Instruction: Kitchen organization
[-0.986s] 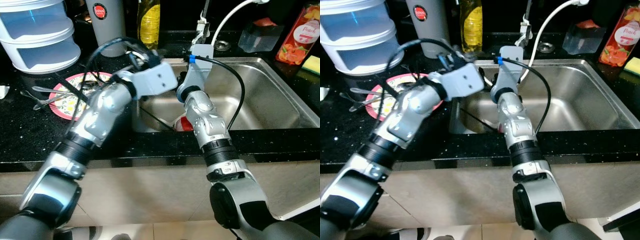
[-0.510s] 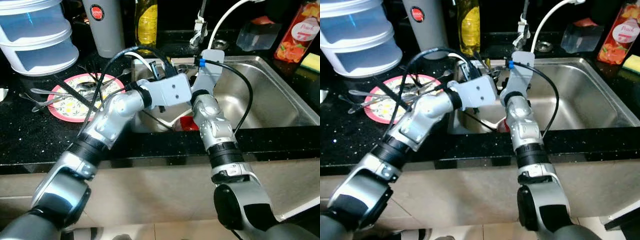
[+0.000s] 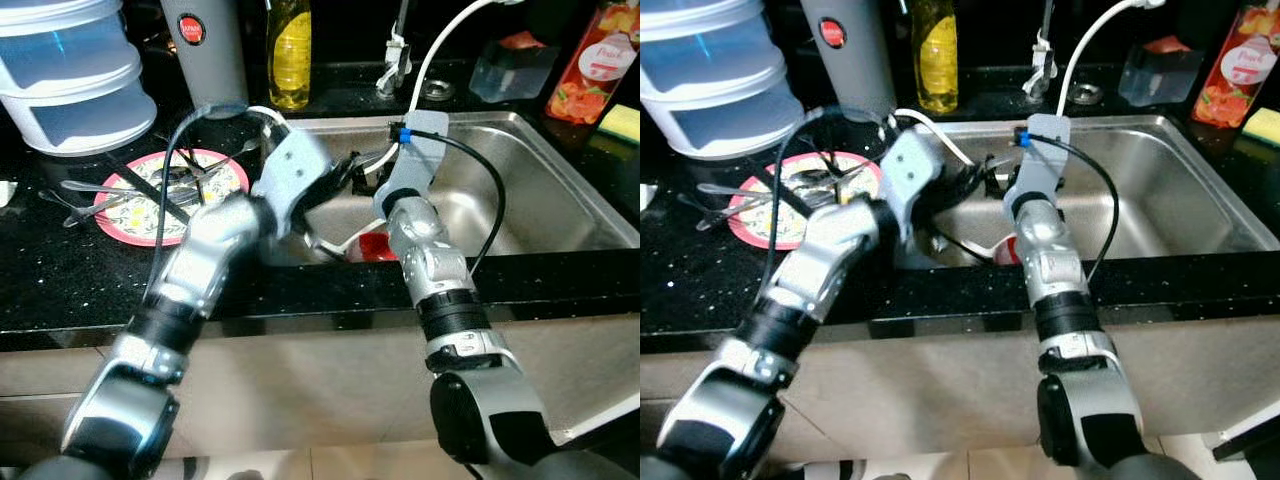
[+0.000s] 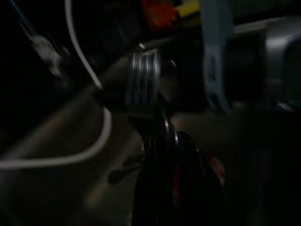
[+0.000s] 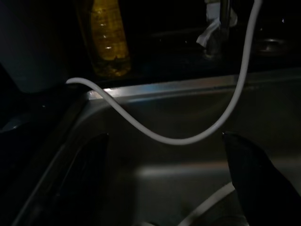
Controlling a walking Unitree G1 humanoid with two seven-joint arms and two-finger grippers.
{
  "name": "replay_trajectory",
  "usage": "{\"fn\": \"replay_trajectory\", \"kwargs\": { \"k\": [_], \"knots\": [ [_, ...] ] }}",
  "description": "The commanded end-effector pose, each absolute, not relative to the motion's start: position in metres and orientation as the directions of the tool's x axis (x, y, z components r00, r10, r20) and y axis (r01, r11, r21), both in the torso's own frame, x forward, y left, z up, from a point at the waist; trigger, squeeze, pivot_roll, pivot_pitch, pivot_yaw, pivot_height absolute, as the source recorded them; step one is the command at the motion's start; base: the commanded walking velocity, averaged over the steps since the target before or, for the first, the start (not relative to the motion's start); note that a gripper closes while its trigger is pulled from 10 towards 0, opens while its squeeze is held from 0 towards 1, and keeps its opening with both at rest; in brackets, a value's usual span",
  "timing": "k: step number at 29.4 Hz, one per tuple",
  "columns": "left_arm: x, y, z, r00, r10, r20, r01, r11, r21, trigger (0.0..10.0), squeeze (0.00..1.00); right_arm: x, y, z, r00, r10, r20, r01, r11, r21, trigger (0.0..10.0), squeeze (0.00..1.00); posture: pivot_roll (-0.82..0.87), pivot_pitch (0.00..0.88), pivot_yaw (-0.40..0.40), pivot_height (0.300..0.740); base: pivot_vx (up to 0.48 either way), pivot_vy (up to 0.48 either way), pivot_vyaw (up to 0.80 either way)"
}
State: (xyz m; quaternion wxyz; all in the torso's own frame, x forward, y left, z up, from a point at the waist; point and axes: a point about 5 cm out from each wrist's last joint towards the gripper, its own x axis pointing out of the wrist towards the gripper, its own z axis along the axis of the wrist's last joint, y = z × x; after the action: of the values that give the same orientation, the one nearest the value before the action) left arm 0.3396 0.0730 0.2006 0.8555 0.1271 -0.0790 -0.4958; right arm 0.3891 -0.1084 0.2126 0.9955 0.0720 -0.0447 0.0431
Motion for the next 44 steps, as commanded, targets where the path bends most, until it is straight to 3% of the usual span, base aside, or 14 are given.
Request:
{"fn": "replay_trajectory", "kwargs": {
  "k": [1, 2, 3, 4, 22, 23, 24, 26, 27, 28, 29, 33, 34, 44],
  "knots": [
    [0.336, 0.071, 0.197, 0.463, -0.887, -0.001, 0.857, 0.447, 0.256, 10.0, 0.0, 0.389, -0.097, 0.229, 0.979, 0.122, 0.161, -0.143, 0.981, 0.131, 10.0, 0.0, 0.18, 0.0, 0.041, 0.74, 0.0, 0.0, 0.0],
    [0.336, 0.074, 0.195, 0.475, -0.88, 0.001, 0.854, 0.462, 0.239, 10.0, 0.05, 0.389, -0.096, 0.229, 0.979, 0.124, 0.161, -0.146, 0.981, 0.131, 10.0, 0.0, 0.19, 0.0, 0.036, 0.74, 0.0, 0.0, 0.0],
    [0.337, 0.078, 0.194, 0.492, -0.871, 0.007, 0.848, 0.481, 0.223, 10.0, 0.21, 0.389, -0.096, 0.229, 0.979, 0.128, 0.16, -0.149, 0.98, 0.13, 10.0, 0.0, 0.19, 0.0, 0.034, 0.74, 0.0, 0.0, 0.0],
    [0.338, 0.082, 0.193, 0.514, -0.858, 0.015, 0.838, 0.505, 0.208, 10.0, 1.0, 0.389, -0.095, 0.229, 0.978, 0.131, 0.16, -0.153, 0.98, 0.13, 10.0, 0.0, 0.19, 0.0, 0.03, 0.74, 0.0, 0.0, 0.0],
    [0.341, 0.125, 0.255, 0.676, -0.631, 0.381, 0.698, 0.715, -0.053, 10.0, 1.0, 0.39, -0.091, 0.232, 0.974, 0.154, 0.165, -0.176, 0.976, 0.129, 10.0, 0.0, 0.2, 0.0, 0.017, 0.74, 0.0, 0.0, 0.0],
    [0.348, 0.136, 0.259, 0.764, -0.543, 0.348, 0.592, 0.805, -0.043, 10.0, 0.0, 0.39, -0.091, 0.232, 0.975, 0.15, 0.163, -0.172, 0.977, 0.129, 10.0, 0.0, 0.2, 0.0, 0.022, 0.74, 0.0, 0.0, 0.0],
    [0.348, 0.136, 0.259, 0.764, -0.543, 0.348, 0.592, 0.805, -0.043, 10.0, 0.0, 0.39, -0.091, 0.232, 0.975, 0.15, 0.163, -0.172, 0.977, 0.129, 10.0, 0.0, 0.2, 0.0, 0.022, 0.74, 0.0, 0.0, 0.0],
    [0.367, 0.186, 0.251, 0.984, -0.134, 0.116, 0.14, 0.989, -0.044, 10.0, 0.0, 0.389, -0.093, 0.229, 0.977, 0.141, 0.157, -0.163, 0.978, 0.133, 10.0, 0.0, 0.2, 0.0, 0.027, 0.74, 0.0, 0.0, 0.0],
    [0.367, 0.2, 0.245, 0.998, -0.031, 0.063, 0.033, 0.999, -0.043, 10.0, 0.0, 0.389, -0.093, 0.228, 0.978, 0.14, 0.156, -0.162, 0.978, 0.134, 10.0, 0.0, 0.2, 0.0, 0.031, 0.74, 0.0, 0.0, 0.0],
    [0.365, 0.209, 0.242, 0.999, 0.024, 0.04, -0.023, 0.999, -0.042, 10.0, 0.0, 0.389, -0.093, 0.228, 0.978, 0.14, 0.156, -0.161, 0.978, 0.135, 10.0, 0.0, 0.2, 0.0, 0.031, 0.74, 0.0, 0.0, 0.0],
    [0.359, 0.216, 0.241, 0.997, 0.075, 0.028, -0.075, 0.997, -0.026, 10.0, 0.13, 0.389, -0.093, 0.228, 0.978, 0.139, 0.155, -0.16, 0.978, 0.135, 10.0, 0.0, 0.2, 0.0, 0.031, 0.74, 0.0, 0.0, 0.0],
    [0.344, 0.217, 0.244, 0.993, 0.118, 0.03, -0.117, 0.993, -0.026, 10.0, 0.12, 0.388, -0.094, 0.226, 0.978, 0.138, 0.154, -0.16, 0.978, 0.135, 10.0, 0.0, 0.2, 0.0, 0.032, 0.74, 0.0, 0.0, 0.0],
    [0.328, 0.205, 0.245, 0.994, 0.103, 0.032, -0.1, 0.991, -0.087, 10.0, 1.0, 0.388, -0.096, 0.225, 0.979, 0.137, 0.15, -0.158, 0.978, 0.134, 10.0, 0.0, 0.21, 0.0, 0.03, 0.74, 0.0, 0.0, 0.0],
    [0.314, 0.179, 0.231, 0.985, 0.164, -0.049, -0.171, 0.939, -0.298, 10.0, 1.0, 0.389, -0.087, 0.224, 0.975, 0.174, 0.137, -0.193, 0.972, 0.136, 10.0, 0.0, 0.24, 0.0, 0.002, 0.74, 0.0, 0.0, 0.0]
  ]
}}
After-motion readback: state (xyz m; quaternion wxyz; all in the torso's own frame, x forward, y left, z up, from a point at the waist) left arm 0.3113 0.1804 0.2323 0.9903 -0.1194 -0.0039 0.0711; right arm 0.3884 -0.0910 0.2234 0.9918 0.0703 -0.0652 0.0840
